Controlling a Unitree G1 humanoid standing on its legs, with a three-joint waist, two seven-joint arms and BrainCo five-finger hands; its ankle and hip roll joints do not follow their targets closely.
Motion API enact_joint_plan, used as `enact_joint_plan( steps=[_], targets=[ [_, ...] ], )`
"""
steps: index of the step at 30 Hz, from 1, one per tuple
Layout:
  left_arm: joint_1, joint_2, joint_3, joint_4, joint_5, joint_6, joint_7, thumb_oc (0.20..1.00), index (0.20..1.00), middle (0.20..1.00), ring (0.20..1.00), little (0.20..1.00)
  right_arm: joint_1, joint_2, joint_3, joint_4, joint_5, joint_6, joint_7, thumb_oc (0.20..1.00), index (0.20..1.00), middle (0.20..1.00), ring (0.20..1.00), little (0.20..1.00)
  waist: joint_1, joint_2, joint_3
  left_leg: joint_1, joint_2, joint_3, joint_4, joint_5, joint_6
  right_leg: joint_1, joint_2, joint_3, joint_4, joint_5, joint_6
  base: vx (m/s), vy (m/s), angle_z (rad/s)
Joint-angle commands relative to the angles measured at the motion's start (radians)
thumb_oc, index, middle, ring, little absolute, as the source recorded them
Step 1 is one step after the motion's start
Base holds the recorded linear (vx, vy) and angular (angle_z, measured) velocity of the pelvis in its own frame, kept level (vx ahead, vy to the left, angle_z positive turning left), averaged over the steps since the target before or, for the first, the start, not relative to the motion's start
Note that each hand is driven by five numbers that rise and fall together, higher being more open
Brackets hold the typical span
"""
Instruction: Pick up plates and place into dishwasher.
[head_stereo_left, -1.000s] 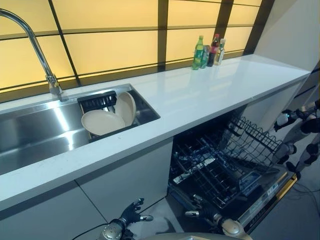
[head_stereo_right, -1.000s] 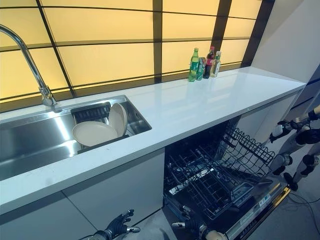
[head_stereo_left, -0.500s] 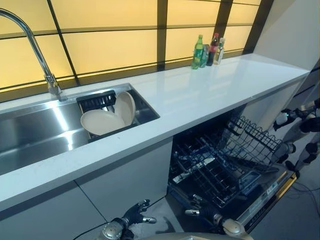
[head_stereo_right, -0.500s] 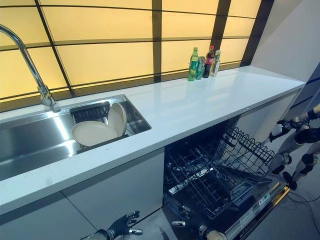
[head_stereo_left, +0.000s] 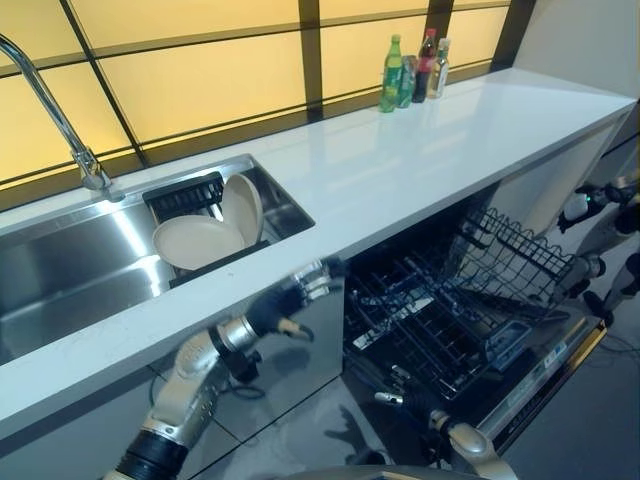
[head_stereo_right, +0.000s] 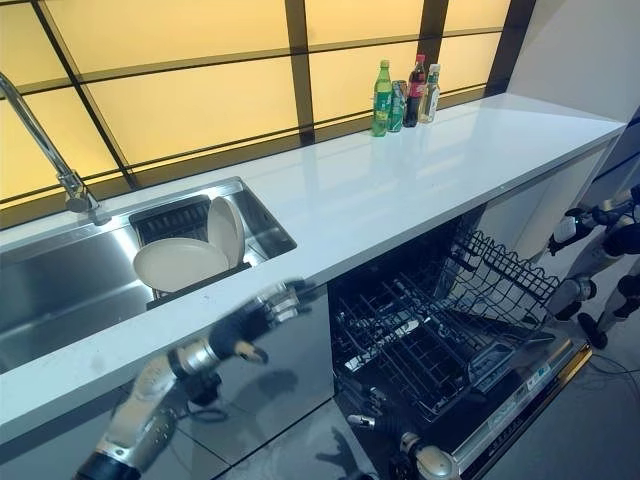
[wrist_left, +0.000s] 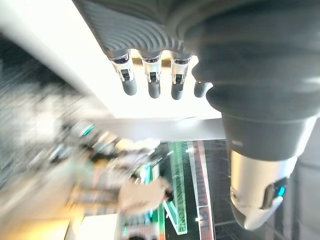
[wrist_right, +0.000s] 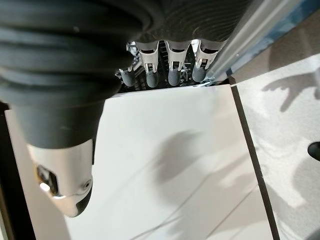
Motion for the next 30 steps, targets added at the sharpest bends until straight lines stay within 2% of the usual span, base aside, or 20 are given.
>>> enact_joint_plan(
  steps=[1, 3, 6, 7, 8, 9, 10, 11, 12, 15, 18, 22, 25, 28, 30],
  targets=[
    [-0.13, 0.054, 0.099, -0.065, 0.022, -0.086, 0.243, 1.0, 1.0, 1.0, 1.0, 1.0, -0.028, 0.013, 0.005, -0.081, -0.019, -0.062, -0.013, 1.0, 1.0, 1.0, 1.0, 1.0, 0.008, -0.001, 0.028, 0.002, -0.033, -0.028, 0.018, -0.114, 0.026, 0.063, -0.075, 0.026, 0.02, -0.127, 0.087, 0.0, 0.0, 0.0],
    [-0.157, 0.091, 0.14, -0.063, 0.135, -0.12, 0.403, 1.0, 1.0, 1.0, 1.0, 1.0, -0.021, 0.012, 0.005, -0.089, -0.012, -0.063, -0.02, 1.0, 1.0, 1.0, 1.0, 1.0, 0.007, 0.0, 0.023, 0.002, -0.034, -0.031, 0.018, -0.114, 0.024, 0.065, -0.075, 0.025, 0.019, -0.13, 0.086, 0.0, 0.0, 0.0],
    [-0.211, 0.178, 0.207, 0.005, 0.48, -0.176, 0.719, 1.0, 1.0, 1.0, 1.0, 1.0, -0.015, 0.002, 0.007, -0.108, 0.009, -0.06, -0.025, 1.0, 1.0, 1.0, 1.0, 1.0, 0.002, 0.003, 0.017, 0.0, -0.035, -0.031, 0.018, -0.112, 0.021, 0.065, -0.072, 0.025, 0.02, -0.133, 0.085, 0.03, 0.004, 0.02],
    [-0.238, 0.247, 0.224, 0.048, 0.566, -0.176, 0.808, 1.0, 1.0, 1.0, 1.0, 1.0, -0.011, -0.006, 0.013, -0.119, 0.022, -0.058, -0.03, 1.0, 1.0, 1.0, 1.0, 1.0, -0.001, 0.005, 0.013, -0.002, -0.036, -0.031, 0.018, -0.11, 0.02, 0.065, -0.071, 0.026, 0.02, -0.134, 0.085, 0.03, 0.001, 0.03],
    [-0.262, 0.282, 0.234, 0.077, 0.62, -0.147, 0.865, 1.0, 1.0, 1.0, 1.0, 1.0, -0.009, -0.013, 0.018, -0.126, 0.03, -0.056, -0.03, 1.0, 1.0, 1.0, 1.0, 1.0, -0.004, 0.006, 0.012, -0.003, -0.036, -0.03, 0.019, -0.109, 0.019, 0.064, -0.071, 0.026, 0.02, -0.135, 0.084, 0.04, 0.004, 0.04],
    [-0.27, 0.309, 0.241, 0.111, 0.702, -0.143, 0.929, 1.0, 1.0, 1.0, 1.0, 1.0, -0.007, -0.019, 0.017, -0.129, 0.033, -0.055, -0.025, 1.0, 1.0, 1.0, 1.0, 1.0, -0.006, 0.007, 0.01, -0.004, -0.036, -0.026, 0.02, -0.11, 0.018, 0.063, -0.071, 0.026, 0.021, -0.136, 0.084, 0.04, 0.015, 0.03],
    [-0.284, 0.391, 0.239, 0.187, 0.861, -0.132, 1.063, 1.0, 1.0, 1.0, 1.0, 1.0, -0.004, -0.033, 0.017, -0.137, 0.038, -0.047, -0.018, 1.0, 1.0, 1.0, 1.0, 1.0, -0.013, 0.011, 0.008, -0.004, -0.036, -0.02, 0.021, -0.11, 0.018, 0.061, -0.07, 0.029, 0.021, -0.135, 0.086, 0.04, 0.021, 0.02],
    [-0.294, 0.437, 0.233, 0.224, 0.941, -0.093, 1.127, 1.0, 1.0, 1.0, 1.0, 1.0, -0.002, -0.043, 0.017, -0.144, 0.042, -0.041, -0.011, 1.0, 1.0, 1.0, 1.0, 1.0, -0.016, 0.012, 0.007, -0.005, -0.036, -0.017, 0.021, -0.109, 0.018, 0.06, -0.069, 0.031, 0.021, -0.134, 0.086, 0.04, 0.021, 0.01],
    [-0.308, 0.487, 0.211, 0.281, 0.96, -0.077, 1.17, 1.0, 1.0, 1.0, 1.0, 1.0, 0.001, -0.054, 0.021, -0.153, 0.048, -0.036, -0.01, 1.0, 1.0, 1.0, 1.0, 1.0, -0.021, 0.014, 0.008, -0.005, -0.037, -0.015, 0.022, -0.109, 0.018, 0.06, -0.069, 0.033, 0.021, -0.134, 0.087, 0.0, 0.0, 0.0],
    [-0.312, 0.543, 0.185, 0.371, 1.04, -0.006, 1.225, 1.0, 1.0, 1.0, 1.0, 1.0, 0.007, -0.078, 0.015, -0.158, 0.059, -0.048, 0.009, 1.0, 1.0, 1.0, 1.0, 1.0, -0.028, 0.014, 0.011, -0.006, -0.036, -0.005, 0.025, -0.111, 0.019, 0.056, -0.067, 0.037, 0.024, -0.134, 0.087, 0.0, 0.0, 0.0],
    [-0.311, 0.597, 0.126, 0.474, 1.149, 0.035, 1.293, 1.0, 1.0, 1.0, 1.0, 1.0, 0.005, -0.107, -0.008, -0.208, 0.133, -0.085, 0.009, 1.0, 1.0, 1.0, 1.0, 1.0, -0.039, 0.015, 0.017, -0.003, -0.036, 0.001, 0.028, -0.113, 0.021, 0.056, -0.065, 0.041, 0.028, -0.133, 0.086, 0.01, 0.01, 0.0],
    [-0.286, 0.641, 0.073, 0.54, 1.259, 0.133, 1.316, 1.0, 1.0, 1.0, 1.0, 1.0, 0.002, -0.149, -0.059, -0.333, 0.205, -0.139, 0.031, 1.0, 1.0, 1.0, 1.0, 1.0, -0.056, 0.017, 0.026, 0.001, -0.034, 0.012, 0.029, -0.116, 0.022, 0.052, -0.063, 0.051, 0.032, -0.131, 0.088, 0.04, 0.054, -0.01],
    [-0.272, 0.662, 0.034, 0.623, 1.309, 0.174, 1.308, 1.0, 1.0, 1.0, 1.0, 1.0, -0.009, -0.18, -0.098, -0.409, 0.23, -0.168, 0.034, 1.0, 1.0, 1.0, 1.0, 1.0, -0.069, 0.021, 0.031, 0.002, -0.036, 0.022, 0.03, -0.117, 0.024, 0.047, -0.064, 0.058, 0.032, -0.128, 0.092, 0.04, 0.088, -0.06],
    [-0.255, 0.672, -0.012, 0.656, 1.395, 0.23, 1.256, 1.0, 1.0, 1.0, 1.0, 1.0, -0.032, -0.216, -0.139, -0.489, 0.269, -0.184, 0.048, 1.0, 1.0, 1.0, 1.0, 1.0, -0.082, 0.021, 0.036, 0.0, -0.035, 0.035, 0.033, -0.117, 0.024, 0.04, -0.064, 0.066, 0.033, -0.125, 0.094, 0.02, 0.081, -0.08],
    [-0.255, 0.671, -0.041, 0.675, 1.418, 0.241, 1.23, 1.0, 1.0, 1.0, 1.0, 1.0, -0.047, -0.236, -0.149, -0.517, 0.286, -0.201, 0.053, 1.0, 1.0, 1.0, 1.0, 1.0, -0.088, 0.023, 0.041, -0.003, -0.036, 0.039, 0.034, -0.115, 0.025, 0.034, -0.064, 0.07, 0.035, -0.122, 0.095, 0.01, 0.097, -0.06]
  ],
)
